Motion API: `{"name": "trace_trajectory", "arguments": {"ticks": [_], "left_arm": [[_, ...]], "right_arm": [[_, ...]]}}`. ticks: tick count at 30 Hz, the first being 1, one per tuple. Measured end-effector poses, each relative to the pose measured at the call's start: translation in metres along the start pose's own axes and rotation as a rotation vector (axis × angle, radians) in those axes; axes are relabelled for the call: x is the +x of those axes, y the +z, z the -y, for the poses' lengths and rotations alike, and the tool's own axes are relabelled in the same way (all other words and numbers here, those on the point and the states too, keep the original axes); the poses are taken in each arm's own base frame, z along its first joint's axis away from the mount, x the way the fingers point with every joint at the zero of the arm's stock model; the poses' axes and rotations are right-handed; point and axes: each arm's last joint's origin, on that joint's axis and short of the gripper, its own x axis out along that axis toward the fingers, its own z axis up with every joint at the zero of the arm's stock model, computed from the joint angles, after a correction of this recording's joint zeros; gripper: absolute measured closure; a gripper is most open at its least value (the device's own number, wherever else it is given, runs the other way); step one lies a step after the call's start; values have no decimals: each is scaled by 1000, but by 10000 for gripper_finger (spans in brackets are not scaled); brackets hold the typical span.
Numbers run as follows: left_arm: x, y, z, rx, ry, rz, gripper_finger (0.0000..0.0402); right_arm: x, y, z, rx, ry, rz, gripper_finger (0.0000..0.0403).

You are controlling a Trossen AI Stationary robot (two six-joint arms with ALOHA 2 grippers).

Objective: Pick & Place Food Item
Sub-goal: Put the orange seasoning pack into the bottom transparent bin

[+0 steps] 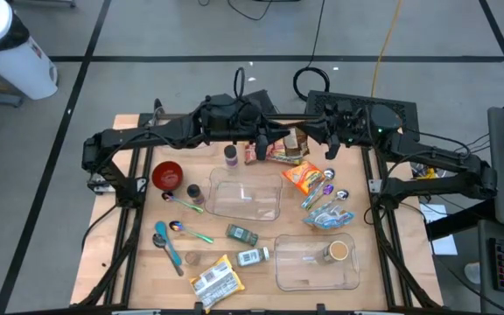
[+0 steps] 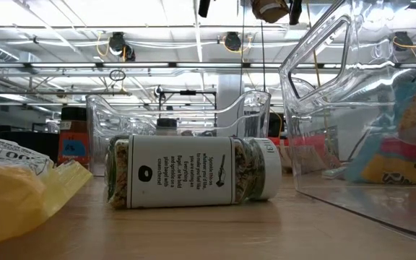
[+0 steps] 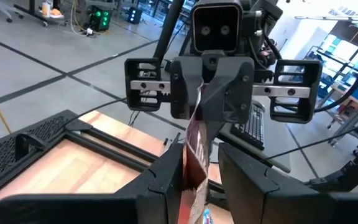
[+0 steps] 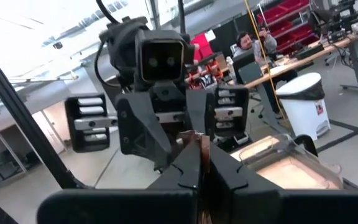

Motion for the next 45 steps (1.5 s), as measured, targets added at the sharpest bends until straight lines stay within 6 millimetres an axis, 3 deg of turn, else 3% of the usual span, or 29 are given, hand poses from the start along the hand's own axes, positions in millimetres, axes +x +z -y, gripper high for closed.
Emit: {"name": "trace_trajectory", "arguments": {"ticks": [14, 24, 35, 40, 45], "left_arm": [[0, 0, -1, -9, 48, 17, 296], [0, 0, -1, -11, 49, 16, 393], [0, -2, -2, -12, 46, -12, 396], [0, -4, -2, -4, 35, -29, 397], [0, -4, -2, -8, 25, -34, 398]], "right_arm": [[0, 0, 0, 6, -1, -2, 403], [0, 0, 0, 5, -1, -2, 403], [0, -1, 0, 3, 0, -11, 401], [0, -2, 0, 3, 18, -28, 373], [-2, 0, 3, -4, 85, -65, 314]]}}
